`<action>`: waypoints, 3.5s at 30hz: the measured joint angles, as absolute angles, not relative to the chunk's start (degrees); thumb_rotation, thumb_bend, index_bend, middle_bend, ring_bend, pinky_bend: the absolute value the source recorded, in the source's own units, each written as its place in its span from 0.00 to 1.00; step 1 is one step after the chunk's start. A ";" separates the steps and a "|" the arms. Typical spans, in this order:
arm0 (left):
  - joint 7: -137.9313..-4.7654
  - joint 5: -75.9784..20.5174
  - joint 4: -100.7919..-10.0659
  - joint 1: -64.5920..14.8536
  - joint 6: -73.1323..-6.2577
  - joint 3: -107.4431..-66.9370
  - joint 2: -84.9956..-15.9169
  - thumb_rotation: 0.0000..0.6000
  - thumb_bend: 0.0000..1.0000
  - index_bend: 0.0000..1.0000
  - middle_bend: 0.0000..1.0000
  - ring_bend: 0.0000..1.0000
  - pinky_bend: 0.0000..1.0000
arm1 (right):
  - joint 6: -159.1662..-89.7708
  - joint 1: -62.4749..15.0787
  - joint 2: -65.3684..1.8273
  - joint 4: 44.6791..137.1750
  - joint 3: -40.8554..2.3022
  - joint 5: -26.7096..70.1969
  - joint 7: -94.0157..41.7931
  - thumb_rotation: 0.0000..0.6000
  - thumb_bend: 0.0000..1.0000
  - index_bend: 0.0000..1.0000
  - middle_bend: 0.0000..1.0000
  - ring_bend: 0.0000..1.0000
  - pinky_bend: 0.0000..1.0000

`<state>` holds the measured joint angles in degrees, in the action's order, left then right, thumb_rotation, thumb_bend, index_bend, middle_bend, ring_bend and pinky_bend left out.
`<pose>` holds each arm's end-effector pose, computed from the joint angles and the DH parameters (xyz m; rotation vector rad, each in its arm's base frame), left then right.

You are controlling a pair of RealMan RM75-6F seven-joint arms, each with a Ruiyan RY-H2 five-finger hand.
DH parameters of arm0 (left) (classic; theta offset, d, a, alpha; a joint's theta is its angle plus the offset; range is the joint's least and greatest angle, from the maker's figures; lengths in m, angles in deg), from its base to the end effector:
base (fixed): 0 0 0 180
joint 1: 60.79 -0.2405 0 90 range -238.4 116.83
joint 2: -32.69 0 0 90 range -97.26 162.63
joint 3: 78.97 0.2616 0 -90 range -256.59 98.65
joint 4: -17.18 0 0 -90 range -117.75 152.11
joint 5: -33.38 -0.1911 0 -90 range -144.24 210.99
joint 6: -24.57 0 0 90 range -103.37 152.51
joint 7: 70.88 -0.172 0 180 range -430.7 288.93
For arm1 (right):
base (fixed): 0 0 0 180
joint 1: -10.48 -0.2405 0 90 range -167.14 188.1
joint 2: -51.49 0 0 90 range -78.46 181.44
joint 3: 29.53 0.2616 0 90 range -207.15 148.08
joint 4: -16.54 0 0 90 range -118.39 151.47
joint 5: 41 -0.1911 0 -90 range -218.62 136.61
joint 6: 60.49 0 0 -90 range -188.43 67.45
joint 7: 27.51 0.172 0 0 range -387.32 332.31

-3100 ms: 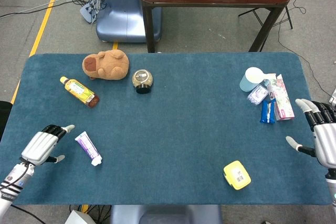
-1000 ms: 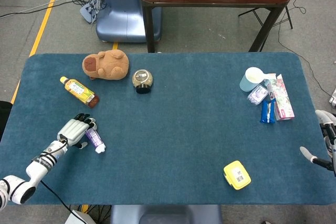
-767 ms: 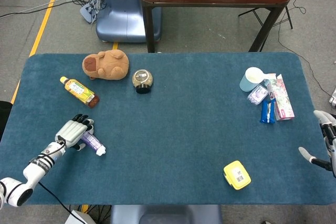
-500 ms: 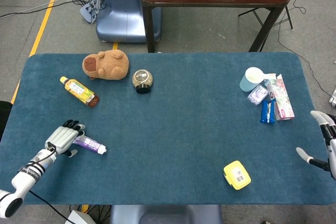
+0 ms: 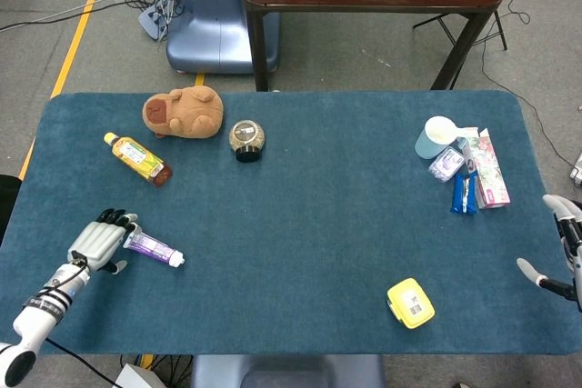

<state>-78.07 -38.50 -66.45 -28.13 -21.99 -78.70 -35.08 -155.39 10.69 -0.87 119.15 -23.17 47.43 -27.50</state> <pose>-0.2941 0.3278 0.0859 -1.8810 -0.9994 -0.4827 -0.2745 -0.1884 0.2583 1.2703 -0.7377 0.9941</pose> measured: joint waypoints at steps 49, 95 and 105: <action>-78.00 -41.04 -63.52 -34.00 -35.26 -79.03 -45.58 1.00 0.27 0.29 0.25 0.15 0.00 | -156.16 11.54 -1.25 118.35 -23.58 48.35 -26.02 1.00 0.04 0.14 0.19 0.16 0.15; -78.74 -42.45 -56.80 -37.61 -38.39 -80.44 -52.10 1.00 0.27 0.36 0.33 0.18 0.00 | -156.62 12.61 -1.01 118.50 -23.90 48.05 -25.84 1.00 0.04 0.14 0.19 0.16 0.15; -77.46 -42.18 -56.00 -37.42 -37.47 -81.00 -52.62 1.00 0.28 0.44 0.44 0.27 0.01 | -156.49 12.59 -1.15 118.05 -23.79 47.89 -25.50 1.00 0.04 0.14 0.19 0.16 0.15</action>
